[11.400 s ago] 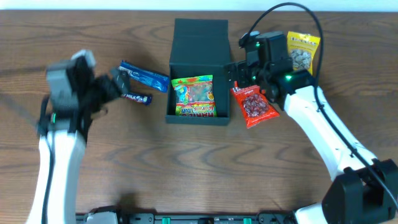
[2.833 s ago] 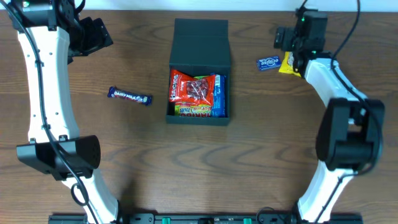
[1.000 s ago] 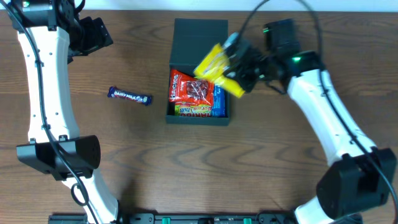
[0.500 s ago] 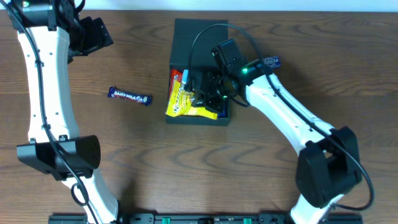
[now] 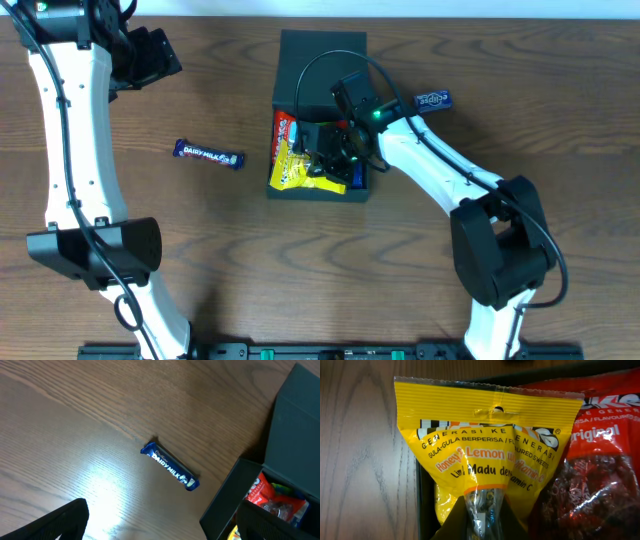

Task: Pack container
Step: 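Push the yellow bag down into the box with the right gripper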

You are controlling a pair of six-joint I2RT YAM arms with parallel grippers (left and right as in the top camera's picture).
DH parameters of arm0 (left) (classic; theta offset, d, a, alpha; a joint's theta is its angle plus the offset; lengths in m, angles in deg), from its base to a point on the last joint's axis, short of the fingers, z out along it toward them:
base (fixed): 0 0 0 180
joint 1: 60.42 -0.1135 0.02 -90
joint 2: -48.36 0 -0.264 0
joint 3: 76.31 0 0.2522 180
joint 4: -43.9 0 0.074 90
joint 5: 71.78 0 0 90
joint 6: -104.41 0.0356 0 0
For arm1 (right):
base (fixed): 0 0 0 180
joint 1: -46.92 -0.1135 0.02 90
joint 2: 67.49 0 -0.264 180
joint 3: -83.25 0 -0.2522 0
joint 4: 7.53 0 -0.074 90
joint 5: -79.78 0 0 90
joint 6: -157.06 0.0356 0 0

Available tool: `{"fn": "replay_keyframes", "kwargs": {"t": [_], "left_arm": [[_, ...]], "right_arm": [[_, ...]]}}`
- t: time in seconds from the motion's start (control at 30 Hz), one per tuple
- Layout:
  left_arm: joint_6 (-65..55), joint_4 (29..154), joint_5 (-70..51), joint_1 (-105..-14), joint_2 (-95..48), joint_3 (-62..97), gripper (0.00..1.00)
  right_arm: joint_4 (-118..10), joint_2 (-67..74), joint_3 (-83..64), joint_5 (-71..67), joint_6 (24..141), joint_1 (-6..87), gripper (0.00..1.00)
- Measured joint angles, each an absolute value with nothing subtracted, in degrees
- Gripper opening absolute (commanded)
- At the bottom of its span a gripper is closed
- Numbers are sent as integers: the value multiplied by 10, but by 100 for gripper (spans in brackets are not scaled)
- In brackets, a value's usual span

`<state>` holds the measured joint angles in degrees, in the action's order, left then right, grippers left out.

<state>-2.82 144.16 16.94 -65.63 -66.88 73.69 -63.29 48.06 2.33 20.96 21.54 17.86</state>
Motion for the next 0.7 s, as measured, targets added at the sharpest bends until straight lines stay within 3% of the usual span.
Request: {"fn": "replay_keyframes", "kwargs": {"t": [0.7], "left_arm": [[-23,1441,169,-656,-669,737,95]], "right_arm": [[-593,521,28,210,215,177,1]]}}
